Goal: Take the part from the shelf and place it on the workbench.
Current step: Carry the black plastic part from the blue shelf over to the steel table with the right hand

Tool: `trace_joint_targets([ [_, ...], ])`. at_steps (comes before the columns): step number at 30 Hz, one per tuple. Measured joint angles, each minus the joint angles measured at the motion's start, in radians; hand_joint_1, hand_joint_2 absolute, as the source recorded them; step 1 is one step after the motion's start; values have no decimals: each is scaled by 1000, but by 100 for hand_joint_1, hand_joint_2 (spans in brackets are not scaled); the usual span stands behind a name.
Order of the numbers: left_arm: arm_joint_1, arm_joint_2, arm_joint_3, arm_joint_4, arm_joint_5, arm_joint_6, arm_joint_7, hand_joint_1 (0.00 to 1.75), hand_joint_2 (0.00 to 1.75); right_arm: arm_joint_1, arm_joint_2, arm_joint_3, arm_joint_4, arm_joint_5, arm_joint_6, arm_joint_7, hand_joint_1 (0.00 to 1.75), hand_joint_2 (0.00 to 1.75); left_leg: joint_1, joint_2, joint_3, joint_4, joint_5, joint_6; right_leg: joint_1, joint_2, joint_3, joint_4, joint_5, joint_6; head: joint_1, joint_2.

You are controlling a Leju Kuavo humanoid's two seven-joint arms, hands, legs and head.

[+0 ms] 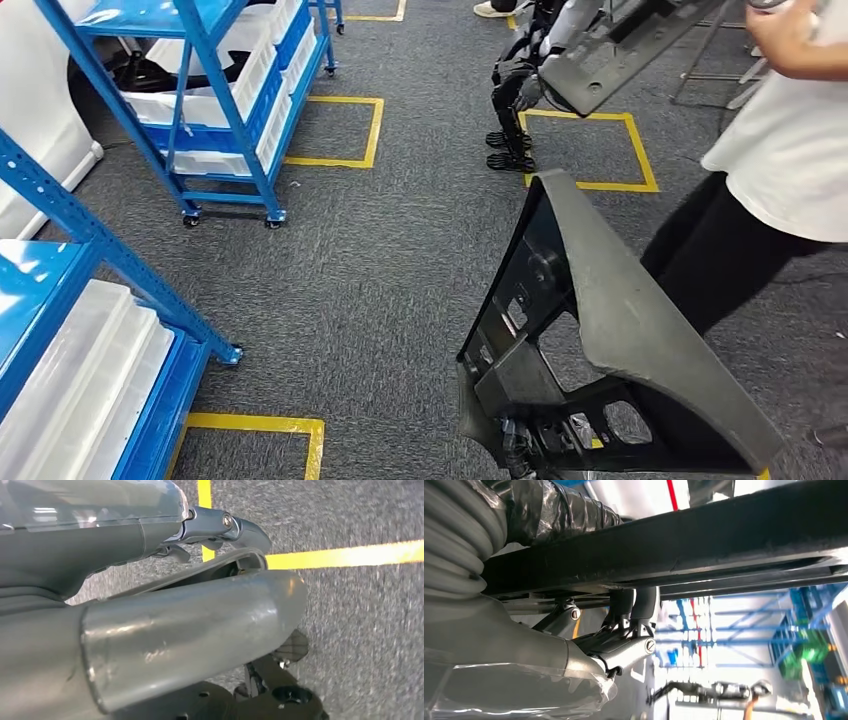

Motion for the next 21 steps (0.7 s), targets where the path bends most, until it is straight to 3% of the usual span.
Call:
trace_joint_targets([
  [1, -1, 0, 0, 0, 0, 0, 0, 0, 0, 0, 0, -1, 0, 0, 0, 0, 175, 175, 0, 13, 1, 1, -2, -2, -3, -6, 20, -32, 23, 3, 0, 0],
  [4, -3, -1, 0, 0, -1, -3, 0, 0, 0, 0, 0, -2, 0, 1, -1, 1, 175, 175, -1, 44, 5, 9, -12, -15, -3, -52, 130, -222, 95, -1, 0, 0],
  [6, -4, -1, 0, 0, -3, -4, 0, 0, 0, 0, 0, -3, 0, 1, -1, 2, 175, 175, -4, 58, 9, 13, -19, -28, 4, -64, 153, -266, 100, -13, 0, 0],
  [8, -7, -2, 0, 0, -3, -5, 1, 0, 0, 2, 0, -4, 0, 3, -2, 3, 175, 175, -1, 68, 14, 16, -24, -39, 6, -44, 152, -267, 103, -25, 0, 0],
  [9, -8, -2, 0, 0, -4, -5, 1, 0, 0, 3, 0, -4, 0, 3, -2, 4, 175, 175, 1, 57, 12, 25, -34, -44, 5, -35, 152, -269, 105, -32, 0, 0],
  [11, -7, -2, 0, 0, -4, -6, 1, 0, 0, 3, 1, -4, 0, 5, -2, 5, 175, 175, 6, 15, -16, 95, -84, -52, 0, -18, 153, -274, 110, -45, -1, 0],
  [12, -6, -2, 0, 0, -5, -6, 1, 0, 0, 3, 1, -4, 0, 6, -2, 5, 175, 175, 7, -8, -45, 161, -120, -54, 2, -8, 152, -274, 111, -49, -1, 0],
  [14, -3, -2, 0, 0, -6, -7, 1, 0, 0, 3, 2, -4, 0, 7, -2, 6, 175, 175, 8, -24, -106, 289, -170, -55, 5, 14, 150, -272, 112, -52, -1, 0],
  [15, -2, -2, 0, 0, -6, -7, 1, 0, 0, 3, 2, -5, 0, 7, -2, 7, 175, 175, 8, -26, -121, 315, -168, -55, 6, 28, 149, -270, 112, -53, -1, 0],
  [16, -1, -2, 0, 0, -7, -7, 1, 0, 0, 3, 2, -5, 0, 8, -2, 7, 175, 175, 8, -27, -116, 298, -144, -53, 7, 42, 149, -268, 111, -52, -1, 0],
  [17, -1, -2, 0, 0, -7, -7, 1, 0, 0, 3, 2, -5, 0, 8, -2, 7, 175, 175, 8, -32, -94, 246, -106, -50, 7, 56, 150, -266, 111, -52, -1, 0],
  [19, -1, -1, 0, 0, -7, -8, 1, 0, 0, 2, 2, -5, 0, 8, -2, 7, 175, 175, 9, -77, -38, 109, -41, -43, 7, 81, 147, -260, 110, -47, 0, 0],
  [21, -1, -1, 0, 0, -8, -8, 1, 0, 0, 1, 2, -4, 0, 10, -2, 8, 175, 175, 9, -119, -13, 43, -24, -38, 5, 103, 138, -256, 112, -37, 0, 0],
])
